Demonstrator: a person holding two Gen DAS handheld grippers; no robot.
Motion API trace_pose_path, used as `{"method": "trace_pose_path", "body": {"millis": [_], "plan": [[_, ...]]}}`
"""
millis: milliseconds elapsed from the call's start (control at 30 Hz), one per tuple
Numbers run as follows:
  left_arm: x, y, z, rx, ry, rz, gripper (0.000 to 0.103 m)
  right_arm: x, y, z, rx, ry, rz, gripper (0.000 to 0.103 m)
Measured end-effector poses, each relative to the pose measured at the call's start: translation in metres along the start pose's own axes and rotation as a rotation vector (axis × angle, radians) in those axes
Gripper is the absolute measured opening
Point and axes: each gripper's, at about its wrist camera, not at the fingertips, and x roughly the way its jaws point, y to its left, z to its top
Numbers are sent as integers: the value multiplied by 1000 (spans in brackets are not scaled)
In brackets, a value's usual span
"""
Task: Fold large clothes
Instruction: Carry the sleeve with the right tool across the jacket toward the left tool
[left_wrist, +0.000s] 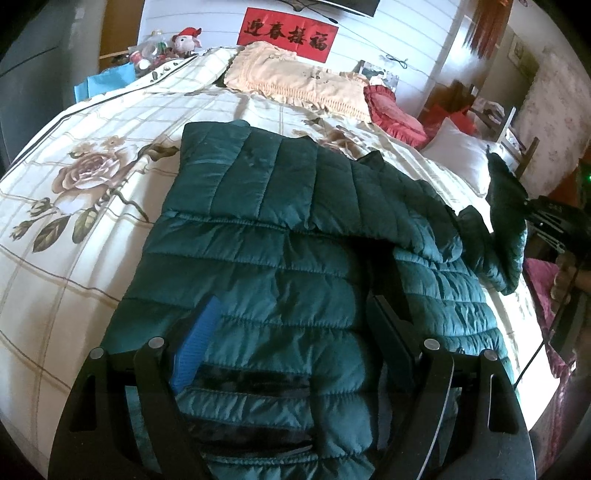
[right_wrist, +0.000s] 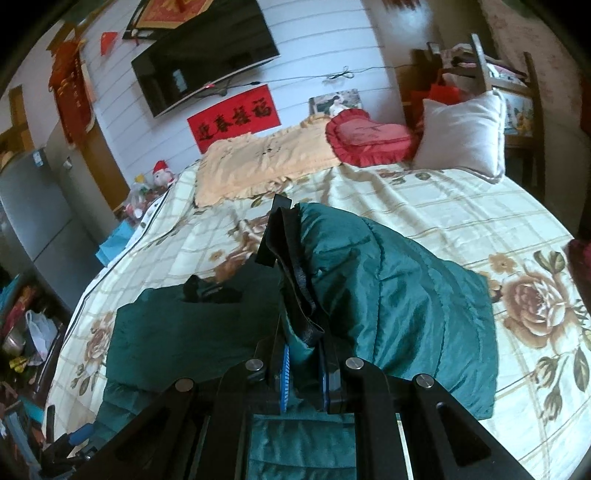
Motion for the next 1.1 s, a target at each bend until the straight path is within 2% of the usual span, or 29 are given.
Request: {"method": "trace_pose_path", "body": {"millis": [433,767,1100], "plan": [[-12,11,3,-18,-19,-7,83,26,56,-1,-43,45,93,11],[-19,26,5,-52,-32,-11,83,48,112,-1,-78,98,203,11],[-18,42,3,-89,-20,-12,83,73,161,-11,-118,160,274,11]]}}
